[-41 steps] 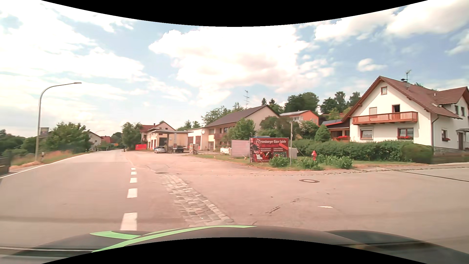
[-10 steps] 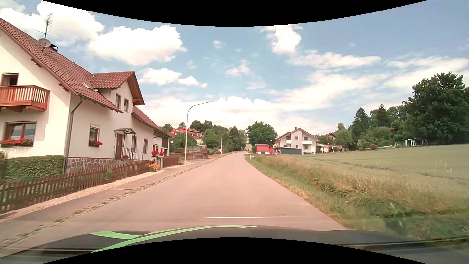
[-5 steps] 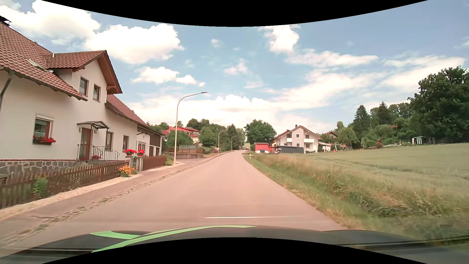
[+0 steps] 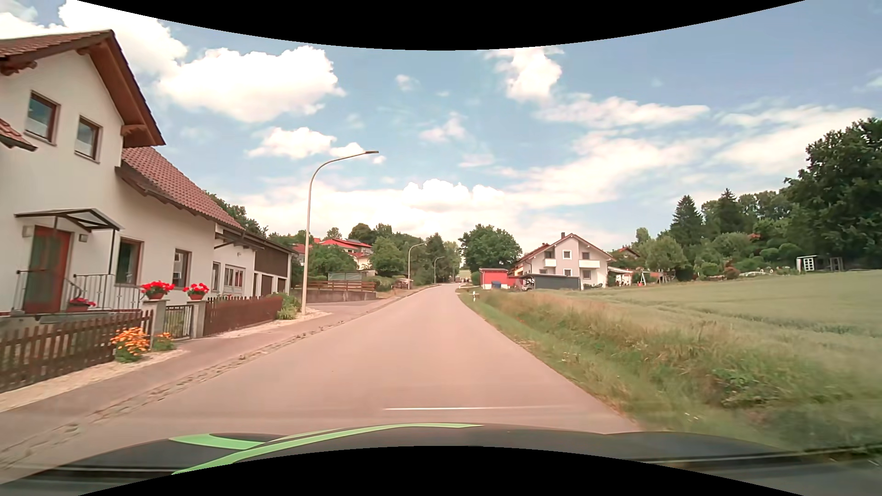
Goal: Follow the waypoints while adhering to traffic rules and regulations
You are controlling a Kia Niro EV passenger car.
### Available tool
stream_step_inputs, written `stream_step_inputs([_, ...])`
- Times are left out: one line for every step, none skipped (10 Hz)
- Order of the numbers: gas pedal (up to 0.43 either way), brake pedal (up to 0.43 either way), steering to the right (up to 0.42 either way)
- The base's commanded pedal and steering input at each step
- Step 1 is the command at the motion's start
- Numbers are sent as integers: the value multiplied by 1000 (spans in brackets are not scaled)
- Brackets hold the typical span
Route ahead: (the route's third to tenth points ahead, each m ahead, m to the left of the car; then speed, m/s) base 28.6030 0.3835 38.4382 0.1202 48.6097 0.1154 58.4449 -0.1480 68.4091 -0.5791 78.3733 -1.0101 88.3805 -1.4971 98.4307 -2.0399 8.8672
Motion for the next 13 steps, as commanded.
stream_step_inputs([311, 0, 0])
stream_step_inputs([311, 0, 0])
stream_step_inputs([311, 0, 0])
stream_step_inputs([311, 0, 1])
stream_step_inputs([311, 0, 1])
stream_step_inputs([299, 0, 0])
stream_step_inputs([287, 0, 0])
stream_step_inputs([280, 0, -1])
stream_step_inputs([268, 0, -1])
stream_step_inputs([248, 0, -1])
stream_step_inputs([248, 0, -1])
stream_step_inputs([240, 0, -1])
stream_step_inputs([228, 0, -1])
